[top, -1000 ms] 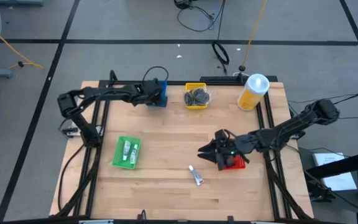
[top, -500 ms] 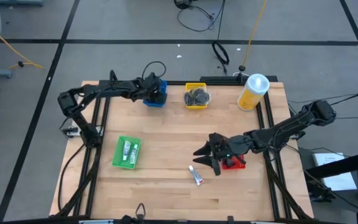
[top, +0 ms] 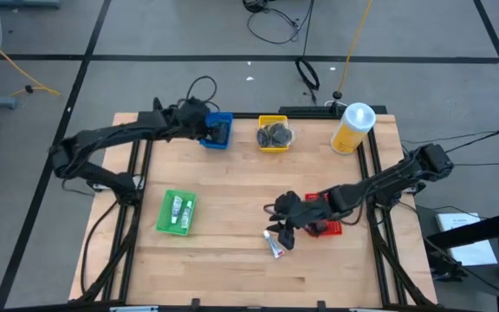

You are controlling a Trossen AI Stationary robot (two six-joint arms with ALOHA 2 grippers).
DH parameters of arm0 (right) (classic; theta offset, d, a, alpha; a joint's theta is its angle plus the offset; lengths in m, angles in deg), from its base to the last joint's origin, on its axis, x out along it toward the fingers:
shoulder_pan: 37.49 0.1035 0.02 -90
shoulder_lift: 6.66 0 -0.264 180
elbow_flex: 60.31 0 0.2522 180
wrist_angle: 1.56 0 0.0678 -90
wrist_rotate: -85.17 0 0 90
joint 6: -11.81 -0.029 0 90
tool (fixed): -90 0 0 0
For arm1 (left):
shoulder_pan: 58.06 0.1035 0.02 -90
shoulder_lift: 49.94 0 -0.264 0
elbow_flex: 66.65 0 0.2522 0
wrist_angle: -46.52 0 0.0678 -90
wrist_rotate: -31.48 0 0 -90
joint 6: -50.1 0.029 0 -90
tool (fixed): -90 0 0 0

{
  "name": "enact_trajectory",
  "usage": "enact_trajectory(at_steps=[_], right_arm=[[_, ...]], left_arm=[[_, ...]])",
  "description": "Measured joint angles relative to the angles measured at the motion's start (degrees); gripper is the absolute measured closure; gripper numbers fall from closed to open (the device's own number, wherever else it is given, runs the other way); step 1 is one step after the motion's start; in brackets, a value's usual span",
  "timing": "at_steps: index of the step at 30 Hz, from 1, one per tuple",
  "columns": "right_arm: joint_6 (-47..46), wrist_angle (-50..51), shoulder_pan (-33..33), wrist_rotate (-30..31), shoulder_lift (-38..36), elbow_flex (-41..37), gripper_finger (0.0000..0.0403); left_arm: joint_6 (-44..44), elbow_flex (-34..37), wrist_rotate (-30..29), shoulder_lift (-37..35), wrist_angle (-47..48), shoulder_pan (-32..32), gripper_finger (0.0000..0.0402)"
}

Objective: Pick & Place Travel size toiletries
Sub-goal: Put the white toothpaste into the green bin

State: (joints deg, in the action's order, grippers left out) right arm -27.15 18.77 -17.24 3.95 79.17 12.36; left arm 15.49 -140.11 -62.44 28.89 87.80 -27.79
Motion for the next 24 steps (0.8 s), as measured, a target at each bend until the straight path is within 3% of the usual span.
enact_trajectory(at_steps=[6,16,24], right_arm=[[-1.81,9.52,0.11,-1.64,3.55,2.26,0.0252],[-10.01,6.99,0.51,-6.11,9.98,2.35,0.0252],[-14.9,1.07,0.4,-7.45,15.35,2.33,0.0252]], left_arm=[[-1.65,-0.02,0.4,-7.05,4.94,-9.83,0.0143],[-11.74,0.0,-0.85,-10.25,10.7,-26.66,0.0144],[-21.83,0.05,-2.57,-10.7,16.3,-36.2,0.0144]])
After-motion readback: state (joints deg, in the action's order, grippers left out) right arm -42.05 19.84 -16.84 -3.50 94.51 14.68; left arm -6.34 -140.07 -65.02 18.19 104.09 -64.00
